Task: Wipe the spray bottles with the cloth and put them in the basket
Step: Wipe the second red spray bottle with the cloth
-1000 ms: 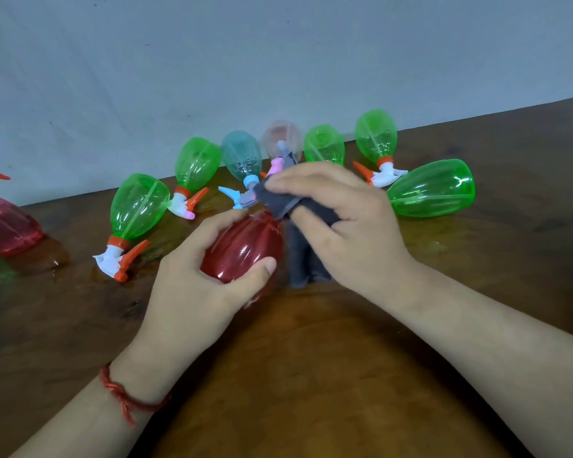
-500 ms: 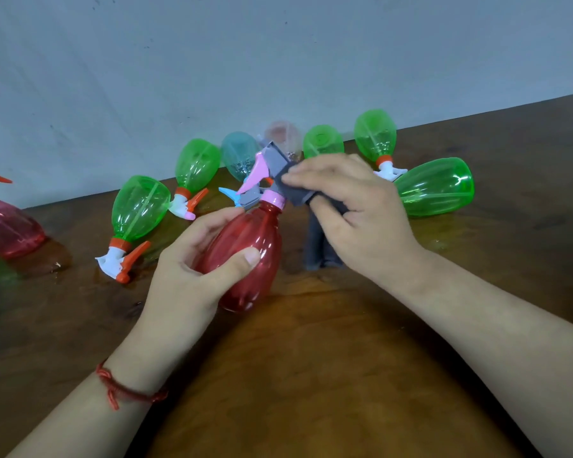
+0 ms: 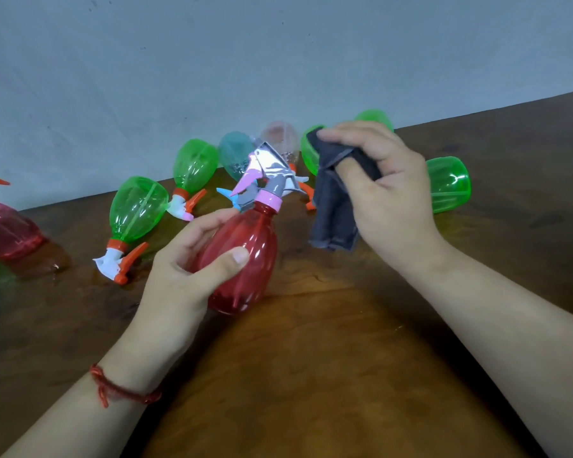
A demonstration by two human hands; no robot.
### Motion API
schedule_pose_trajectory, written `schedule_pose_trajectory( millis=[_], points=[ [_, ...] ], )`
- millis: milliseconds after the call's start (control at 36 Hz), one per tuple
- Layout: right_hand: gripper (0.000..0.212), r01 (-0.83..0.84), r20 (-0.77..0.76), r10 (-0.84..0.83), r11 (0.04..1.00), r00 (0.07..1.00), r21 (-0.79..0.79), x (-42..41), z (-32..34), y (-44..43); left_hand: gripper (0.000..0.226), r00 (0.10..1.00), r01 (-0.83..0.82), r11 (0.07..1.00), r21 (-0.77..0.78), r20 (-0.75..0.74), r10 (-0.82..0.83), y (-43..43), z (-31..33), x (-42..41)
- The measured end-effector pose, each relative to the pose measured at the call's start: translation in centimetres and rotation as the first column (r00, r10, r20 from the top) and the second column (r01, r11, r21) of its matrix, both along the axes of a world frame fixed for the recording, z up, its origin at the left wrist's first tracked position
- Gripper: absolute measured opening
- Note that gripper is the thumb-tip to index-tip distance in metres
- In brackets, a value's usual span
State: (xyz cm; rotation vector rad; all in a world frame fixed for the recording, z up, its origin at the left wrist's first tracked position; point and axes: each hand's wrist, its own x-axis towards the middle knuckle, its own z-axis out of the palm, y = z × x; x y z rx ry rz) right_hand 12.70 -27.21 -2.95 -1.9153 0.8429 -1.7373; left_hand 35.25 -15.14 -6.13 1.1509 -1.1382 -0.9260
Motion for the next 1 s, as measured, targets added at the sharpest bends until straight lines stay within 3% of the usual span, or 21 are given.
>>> schedule_pose_trajectory(
  millis=[83,139,222,389,583,806,1000],
  points=[
    [0.039,-0.065,0.022,0.063,0.993,0.998,0.098,0.2,0.2,0.0,0.061,0.997,0.066,0.998,0.021,0.046,-0.067,0.2,0.1,0.0],
    [0.042,-0.223,0.042,0.219,0.955,0.975,0.198,0.5,-0.1,0.1,0.060,0.994,0.093,0.995,0.026,0.062,-0.095,0.2,0.1,-0.2],
    [0.044,-0.348,0.085,0.339,0.890,0.937,0.293,0.8,-1.0,0.5,0.060,0.997,0.083,0.996,0.020,-0.008,-0.082,0.1,0.1,-0.5],
    [0.043,-0.230,-0.078,0.251,0.951,0.965,0.207,1.4,-1.0,1.0,0.053,0.993,-0.027,0.999,0.036,-0.118,0.031,0.0,0.6,0.5],
    [0.042,-0.258,0.078,0.246,0.931,0.966,0.260,0.9,-0.9,0.8,0.053,0.998,0.046,0.999,0.010,-0.037,-0.045,0.2,0.8,0.2],
    [0.047,-0.167,-0.181,0.199,0.969,0.963,0.180,0.8,-0.6,1.1,0.055,0.998,-0.035,0.999,0.003,-0.049,0.036,0.1,0.7,0.5],
    [0.044,-0.046,0.010,0.045,0.990,0.999,0.137,0.1,0.1,0.4,0.062,0.970,0.003,1.000,-0.009,0.244,-0.001,0.5,0.6,-0.3]
  ],
)
